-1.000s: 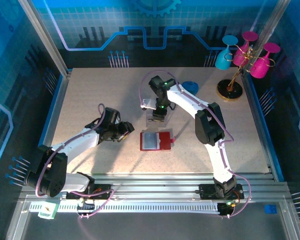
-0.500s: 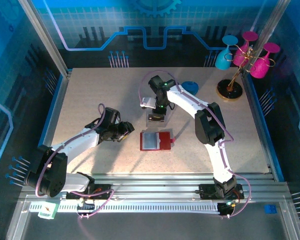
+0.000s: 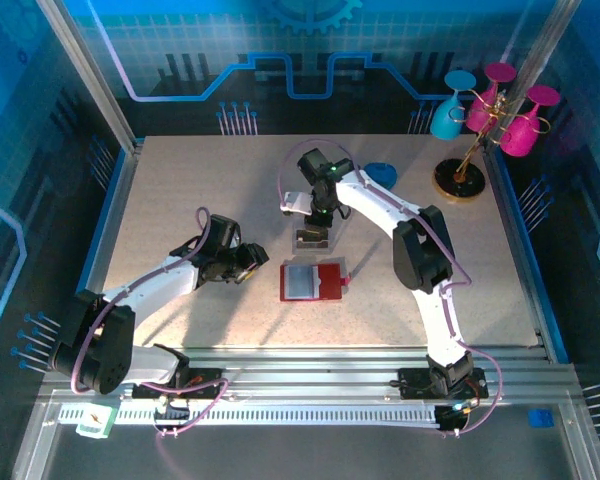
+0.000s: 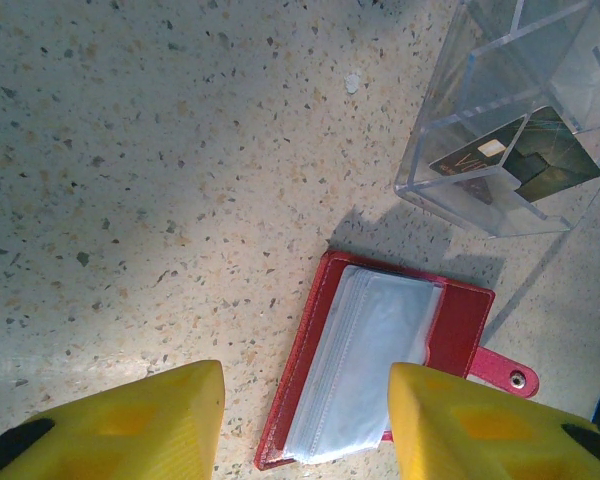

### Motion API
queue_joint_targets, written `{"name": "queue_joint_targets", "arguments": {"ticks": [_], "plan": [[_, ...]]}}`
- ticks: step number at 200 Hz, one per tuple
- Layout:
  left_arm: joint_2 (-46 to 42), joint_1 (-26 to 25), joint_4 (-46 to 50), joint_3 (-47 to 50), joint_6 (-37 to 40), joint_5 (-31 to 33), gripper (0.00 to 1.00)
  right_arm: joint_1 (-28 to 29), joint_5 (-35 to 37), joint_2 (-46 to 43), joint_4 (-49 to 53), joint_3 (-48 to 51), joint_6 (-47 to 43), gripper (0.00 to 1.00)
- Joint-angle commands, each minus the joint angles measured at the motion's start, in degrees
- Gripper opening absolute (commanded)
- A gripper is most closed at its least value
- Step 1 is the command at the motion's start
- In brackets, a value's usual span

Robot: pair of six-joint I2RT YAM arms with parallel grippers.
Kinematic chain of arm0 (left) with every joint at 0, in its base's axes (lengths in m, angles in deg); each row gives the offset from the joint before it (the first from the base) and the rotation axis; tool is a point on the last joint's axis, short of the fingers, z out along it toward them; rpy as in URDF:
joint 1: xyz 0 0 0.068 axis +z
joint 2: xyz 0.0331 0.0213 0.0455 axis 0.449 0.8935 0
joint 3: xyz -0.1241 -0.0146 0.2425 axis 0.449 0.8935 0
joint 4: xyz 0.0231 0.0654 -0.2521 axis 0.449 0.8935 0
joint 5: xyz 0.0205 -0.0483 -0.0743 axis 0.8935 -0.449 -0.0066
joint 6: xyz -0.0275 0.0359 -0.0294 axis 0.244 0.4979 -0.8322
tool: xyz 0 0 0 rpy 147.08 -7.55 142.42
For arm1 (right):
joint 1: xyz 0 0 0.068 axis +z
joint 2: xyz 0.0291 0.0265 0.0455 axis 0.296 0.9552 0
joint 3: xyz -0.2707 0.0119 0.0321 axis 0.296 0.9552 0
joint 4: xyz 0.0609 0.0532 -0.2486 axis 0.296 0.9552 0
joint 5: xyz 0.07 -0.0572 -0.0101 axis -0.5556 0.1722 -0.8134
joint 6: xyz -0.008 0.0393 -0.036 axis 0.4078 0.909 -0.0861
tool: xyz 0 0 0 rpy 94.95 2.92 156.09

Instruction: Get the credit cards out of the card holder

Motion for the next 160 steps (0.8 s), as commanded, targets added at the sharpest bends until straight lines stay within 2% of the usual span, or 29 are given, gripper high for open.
{"name": "queue_joint_targets", "arguments": {"ticks": [1, 90, 160], "plan": [[-0.8, 0.5, -0.4, 0.4, -0.2, -0.9, 0.47, 0.5, 1.1, -2.1, -1.7, 1.3, 0.0, 0.26], [-0.6, 0.5, 0.2, 0.0, 0.2, -1.2, 0.48, 0.7, 2.0, -1.0, -4.5, 5.0, -0.2, 0.29], [1.1, 0.4, -0.3, -1.1, 0.8, -2.9, 0.48, 1.0, 2.0, -5.4, -6.2, 5.8, 1.1, 0.33]]}}
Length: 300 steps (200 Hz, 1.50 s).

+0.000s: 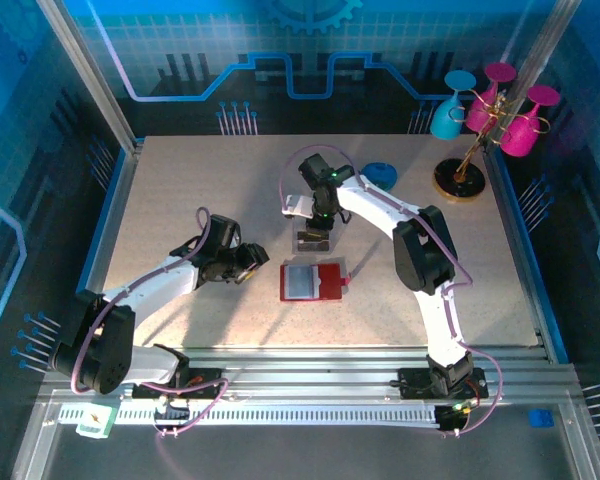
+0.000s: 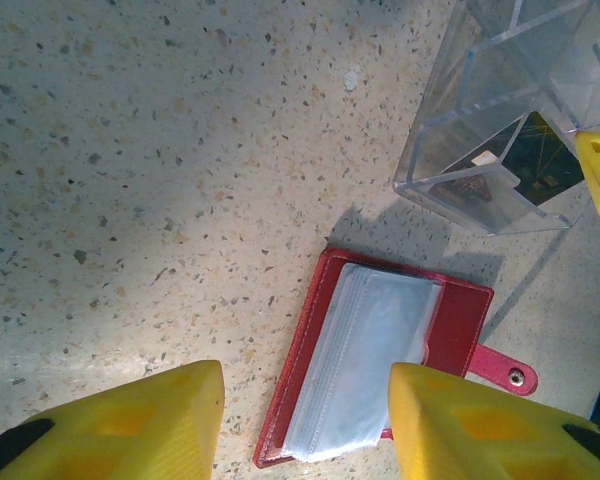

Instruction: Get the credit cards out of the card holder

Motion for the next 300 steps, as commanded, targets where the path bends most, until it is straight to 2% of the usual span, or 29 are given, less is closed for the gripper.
{"name": "queue_joint_targets", "arguments": {"ticks": [1, 49, 89, 123, 165, 201, 221, 247, 266, 300], "plan": [[1.1, 0.4, -0.4, -1.2, 0.8, -2.5, 0.48, 0.9, 0.0, -4.2, -0.9, 0.6, 1.1, 0.33], [4.4, -0.4, -1.9, -2.5, 1.0, -5.0, 0.48, 1.5, -2.6, -9.4, 2.1, 1.2, 8.0, 0.36], [7.5, -3.0, -2.6, -3.6, 0.9, -5.5, 0.47, 4.2, -3.5, -15.2, 0.7, 7.8, 18.0, 0.37], [9.1, -5.8, -3.3, -3.9, 0.4, -5.3, 0.45, 6.4, -6.6, -21.9, -6.1, 17.5, 33.5, 0.37], [9.0, -7.3, -4.6, -1.9, -1.2, -3.9, 0.44, 6.9, -14.2, -28.3, -16.1, 29.8, 54.9, 0.34], [9.4, -7.5, -5.5, -1.4, -1.7, -3.8, 0.40, 6.9, -21.7, -29.3, -26.4, 39.4, 74.7, 0.27], [10.1, -7.5, -6.3, -1.3, -2.2, -4.1, 0.36, 6.9, -24.3, -27.8, -28.4, 41.3, 82.1, 0.23], [11.1, -7.5, -6.6, -1.8, -2.2, -5.2, 0.29, 6.8, -27.4, -25.7, -29.3, 41.9, 86.4, 0.20], [11.6, -7.5, -6.9, -1.8, -2.0, -5.5, 0.21, 6.5, -27.0, -24.5, -29.1, 42.3, 87.7, 0.17], [13.5, -7.5, -9.3, -1.2, -2.9, -6.9, 0.13, 6.0, -26.6, -22.6, -28.7, 42.0, 88.1, 0.14]]}}
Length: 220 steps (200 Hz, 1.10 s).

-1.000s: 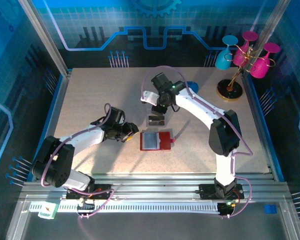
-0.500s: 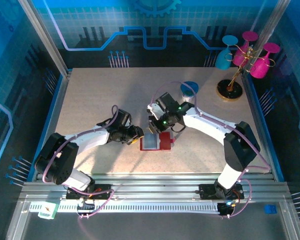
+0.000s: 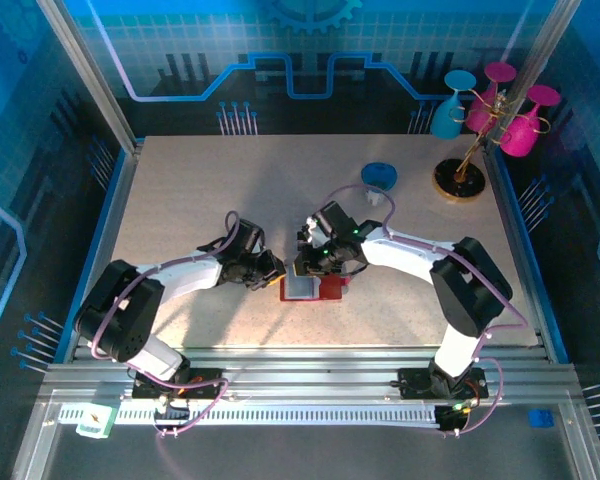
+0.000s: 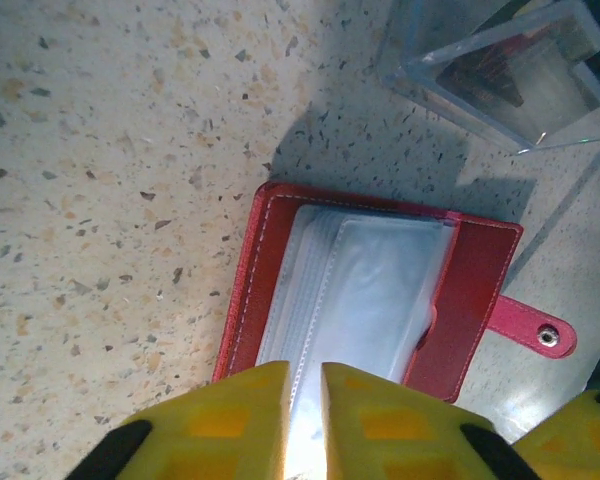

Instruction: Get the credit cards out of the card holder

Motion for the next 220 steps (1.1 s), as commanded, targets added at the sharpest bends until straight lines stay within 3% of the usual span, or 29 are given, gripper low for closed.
{"name": "queue_joint_targets", "arguments": {"ticks": [1, 60, 153, 220], "plan": [[1.8, -0.4, -2.1, 0.8, -1.0, -2.2, 0.12, -0.6, -1.3, 1.6, -0.6, 0.5, 2.8, 0.14], [3.0, -0.4, -1.8, 1.5, -1.0, -2.0, 0.06, -0.7, -2.3, 4.9, -0.6, -0.9, 3.1, 0.16], [3.9, -0.4, -0.6, 1.9, -0.6, -1.4, 0.06, -1.2, -2.3, 6.7, -0.9, 0.3, 4.2, 0.31], [4.2, -0.3, 0.6, 1.9, -0.2, -0.6, 0.06, -4.2, -6.6, 5.8, -8.0, 6.0, 6.7, 0.32]]}}
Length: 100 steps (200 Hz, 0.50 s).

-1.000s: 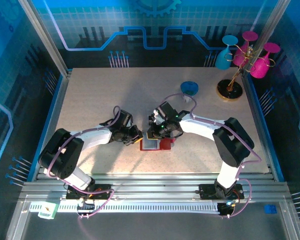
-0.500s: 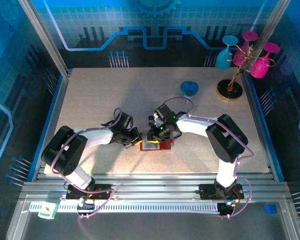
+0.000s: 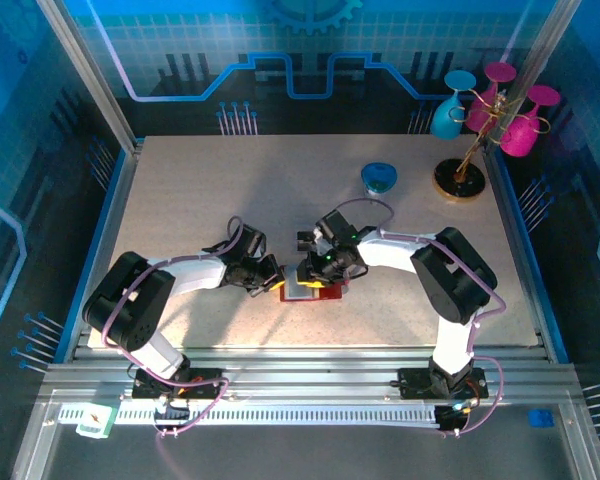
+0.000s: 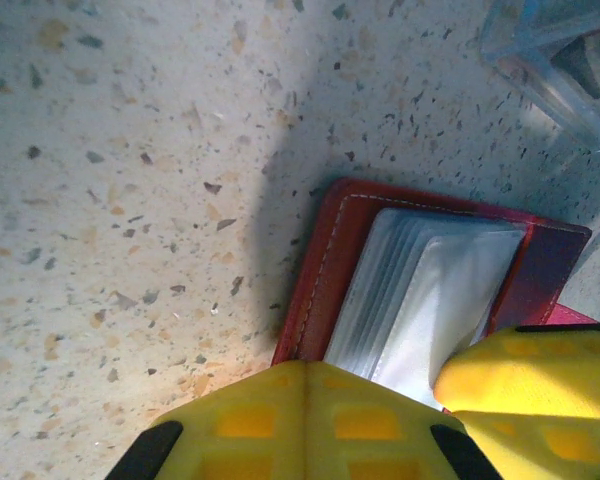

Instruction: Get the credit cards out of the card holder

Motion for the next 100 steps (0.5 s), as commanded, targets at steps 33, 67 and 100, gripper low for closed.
{"name": "queue_joint_targets", "arguments": {"ticks": [33, 67, 100], "plan": [[0.6, -0.3, 2.8, 0.4, 1.1, 0.5, 0.06, -2.3, -3.1, -0.6, -4.2, 3.6, 1.8, 0.32], [0.6, -0.3, 3.4, -0.1, 1.3, 0.5, 0.06, -3.2, -5.0, -1.0, -8.4, 6.2, 3.3, 0.32], [-0.6, -0.3, 3.9, -0.8, 1.6, 1.1, 0.08, -3.8, -6.5, -1.2, -12.5, 8.5, 4.8, 0.32]]}}
